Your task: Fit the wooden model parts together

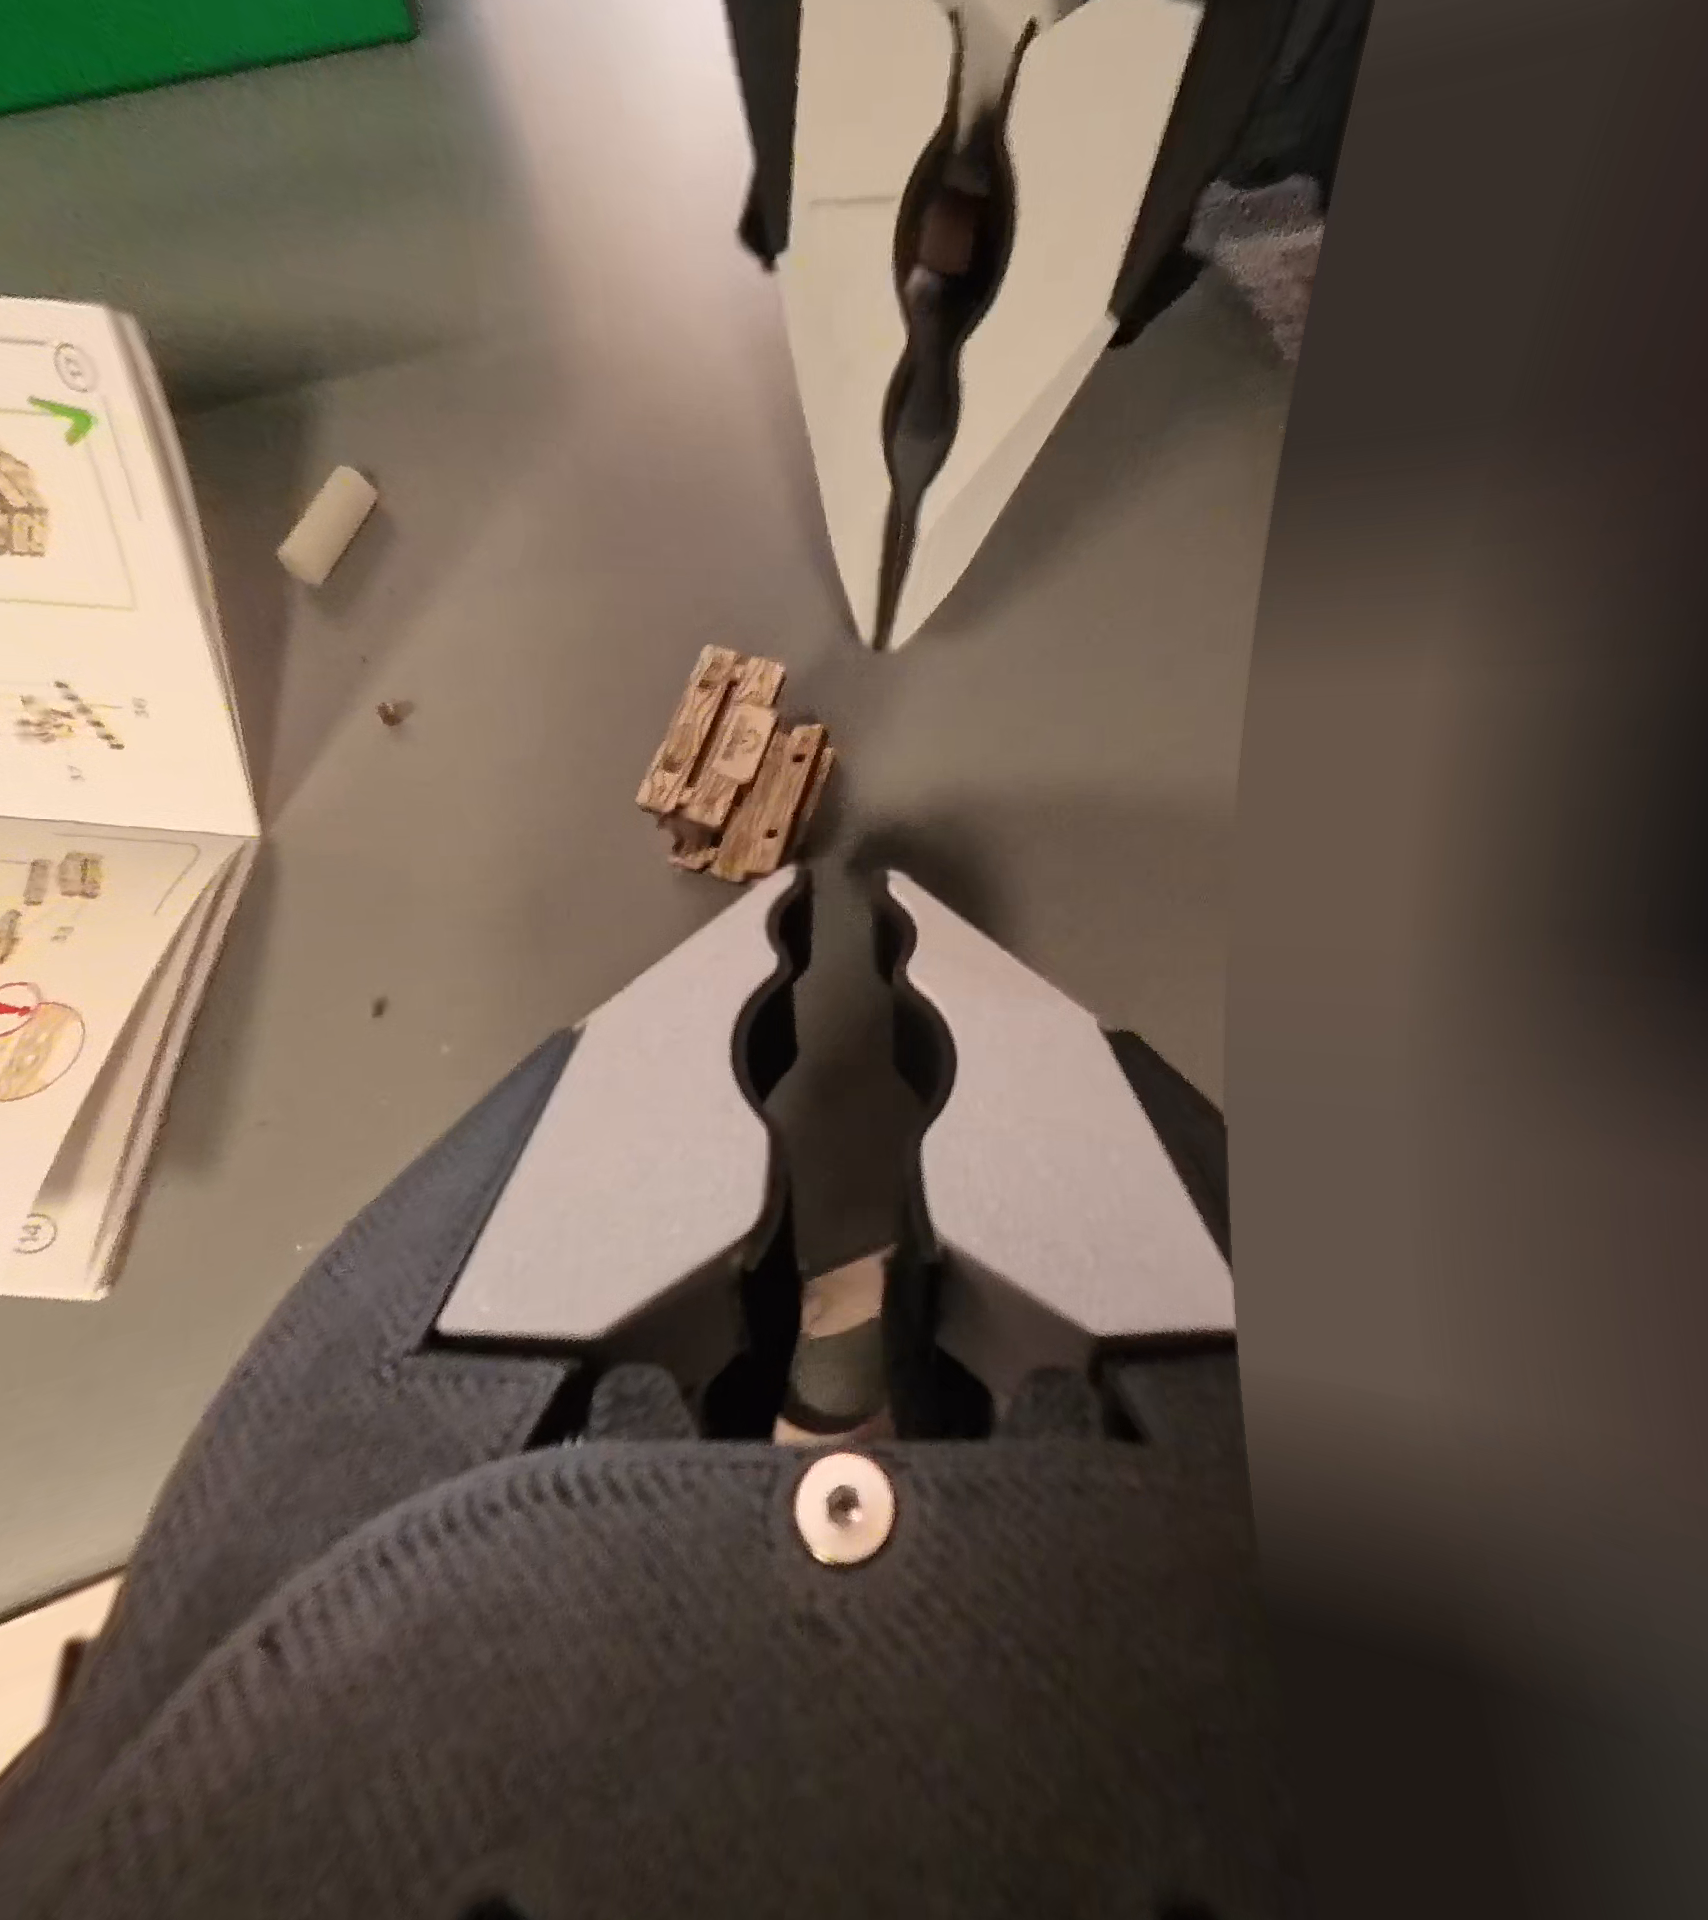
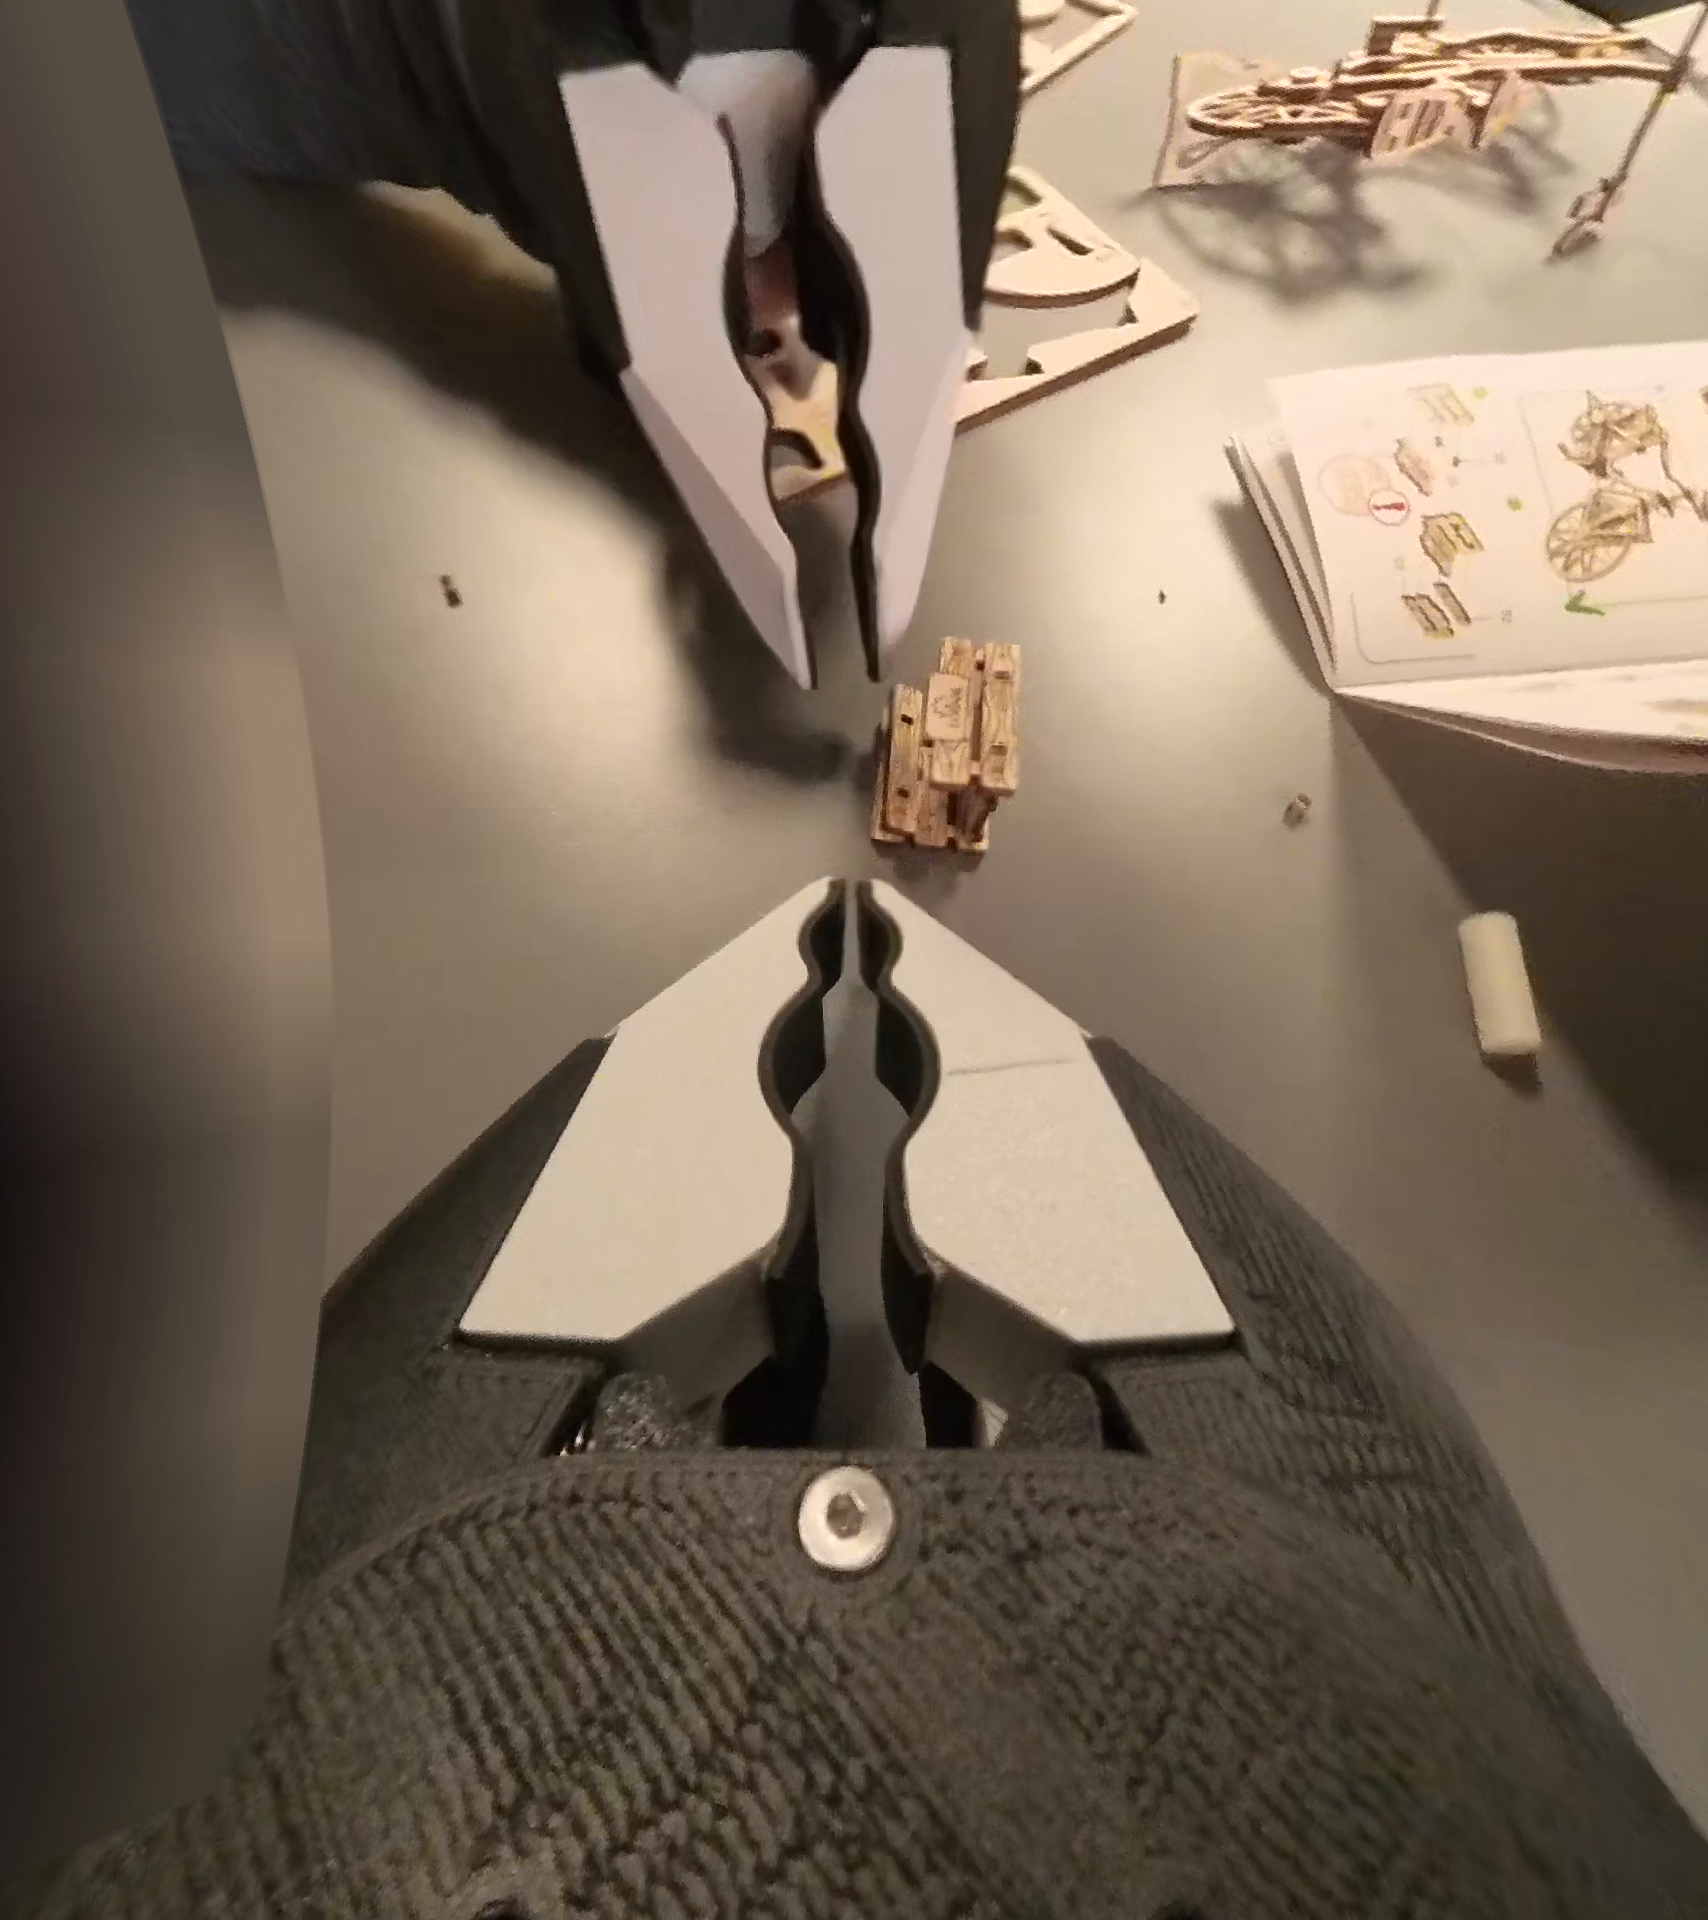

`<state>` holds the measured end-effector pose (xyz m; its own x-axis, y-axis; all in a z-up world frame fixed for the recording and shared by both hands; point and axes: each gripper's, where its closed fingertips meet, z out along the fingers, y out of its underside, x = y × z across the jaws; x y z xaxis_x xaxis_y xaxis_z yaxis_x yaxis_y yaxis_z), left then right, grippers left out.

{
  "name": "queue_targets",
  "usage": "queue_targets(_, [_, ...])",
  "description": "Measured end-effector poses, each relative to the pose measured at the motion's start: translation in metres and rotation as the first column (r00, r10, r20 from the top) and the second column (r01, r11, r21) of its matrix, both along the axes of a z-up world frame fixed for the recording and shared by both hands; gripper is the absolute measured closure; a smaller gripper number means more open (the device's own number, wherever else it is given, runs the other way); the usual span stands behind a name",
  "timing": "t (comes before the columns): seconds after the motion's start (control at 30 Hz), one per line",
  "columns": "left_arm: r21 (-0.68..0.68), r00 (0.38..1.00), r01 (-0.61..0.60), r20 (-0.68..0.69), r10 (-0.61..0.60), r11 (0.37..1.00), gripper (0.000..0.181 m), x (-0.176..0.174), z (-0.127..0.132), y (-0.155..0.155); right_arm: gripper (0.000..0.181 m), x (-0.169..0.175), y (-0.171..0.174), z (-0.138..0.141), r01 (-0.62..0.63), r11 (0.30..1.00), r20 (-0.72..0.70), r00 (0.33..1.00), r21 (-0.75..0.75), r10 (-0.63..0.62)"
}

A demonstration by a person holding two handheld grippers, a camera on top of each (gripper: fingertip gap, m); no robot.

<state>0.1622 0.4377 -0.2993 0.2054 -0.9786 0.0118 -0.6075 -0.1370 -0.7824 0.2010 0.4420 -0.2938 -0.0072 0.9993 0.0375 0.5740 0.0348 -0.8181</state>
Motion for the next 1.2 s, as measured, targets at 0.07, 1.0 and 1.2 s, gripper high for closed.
queue_targets(0.07, [0.035, 1.0, -0.023, -0.018, 0.023, 0.999, 0.168, -0.002, -0.001, 0.005, 0.176, -0.001, 0.003, 0.0, 0.048, 0.998, -0.002, 0.999, -0.029, -0.048])
queue_targets(1.0, [-0.296, 0.998, 0.036, 0.062, -0.019, 0.954, 0.174, 0.004, -0.002, 0.013, 0.177, -0.021, 0.01, -0.008, 0.118, 0.953, 0.047, 0.993, -0.279, -0.109])
queue_targets(1.2, [-0.286, 0.997, 0.051, 0.066, -0.034, 0.957, 0.172, 0.003, -0.002, 0.01, 0.178, -0.022, 0.01, -0.008, 0.113, 0.974, 0.048, 0.993, -0.197, -0.106])
